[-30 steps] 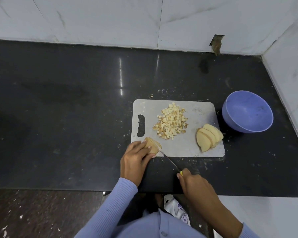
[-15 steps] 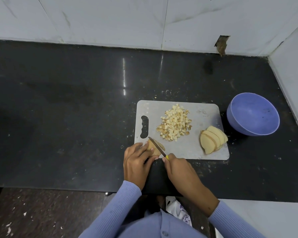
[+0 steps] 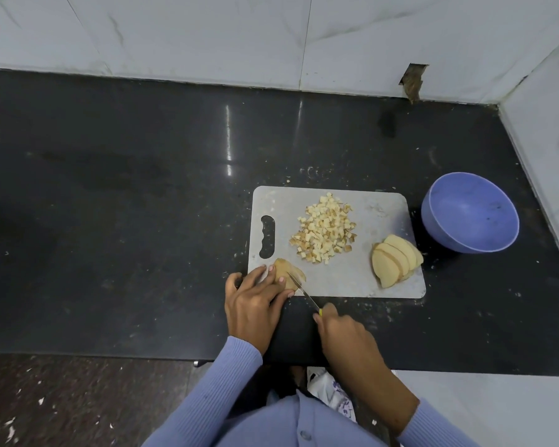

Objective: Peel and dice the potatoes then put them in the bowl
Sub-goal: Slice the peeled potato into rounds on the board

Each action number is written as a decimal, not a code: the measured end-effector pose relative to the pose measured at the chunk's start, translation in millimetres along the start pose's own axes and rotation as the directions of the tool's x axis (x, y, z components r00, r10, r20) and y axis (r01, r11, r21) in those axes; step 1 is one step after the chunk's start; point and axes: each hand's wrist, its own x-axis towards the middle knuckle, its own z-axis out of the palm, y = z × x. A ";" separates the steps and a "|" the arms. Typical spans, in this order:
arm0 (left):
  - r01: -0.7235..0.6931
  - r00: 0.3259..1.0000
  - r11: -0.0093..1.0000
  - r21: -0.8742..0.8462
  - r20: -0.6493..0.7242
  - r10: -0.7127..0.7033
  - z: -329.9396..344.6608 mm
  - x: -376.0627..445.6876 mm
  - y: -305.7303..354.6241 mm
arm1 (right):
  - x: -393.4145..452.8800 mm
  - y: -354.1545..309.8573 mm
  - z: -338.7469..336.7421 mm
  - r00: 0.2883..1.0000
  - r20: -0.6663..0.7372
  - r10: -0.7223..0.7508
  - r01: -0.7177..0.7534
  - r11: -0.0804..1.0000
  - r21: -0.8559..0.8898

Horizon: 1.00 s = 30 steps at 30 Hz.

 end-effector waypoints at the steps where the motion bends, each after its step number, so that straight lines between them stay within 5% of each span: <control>1: 0.010 1.000 1.000 -0.004 0.001 -0.010 -0.6 -0.2 0.2 | -7.5 4.8 2.0 1.000 0.011 0.004 -0.003 1.000 -0.010; 9: 0.082 0.996 0.996 -0.045 0.023 -0.081 1.3 -1.3 -4.9 | -30.6 20.7 5.0 0.997 0.051 0.055 -0.056 0.998 0.018; 18: 0.059 0.998 0.998 -0.033 0.017 -0.058 0.4 -6.9 -5.7 | -10.2 10.7 -8.3 0.990 -0.137 -0.030 0.052 0.986 0.157; 30: 0.105 0.994 0.992 -0.064 0.023 -0.103 2.8 -5.9 -4.1 | 18.7 -18.4 -15.3 0.999 -0.024 -0.038 0.041 0.992 0.121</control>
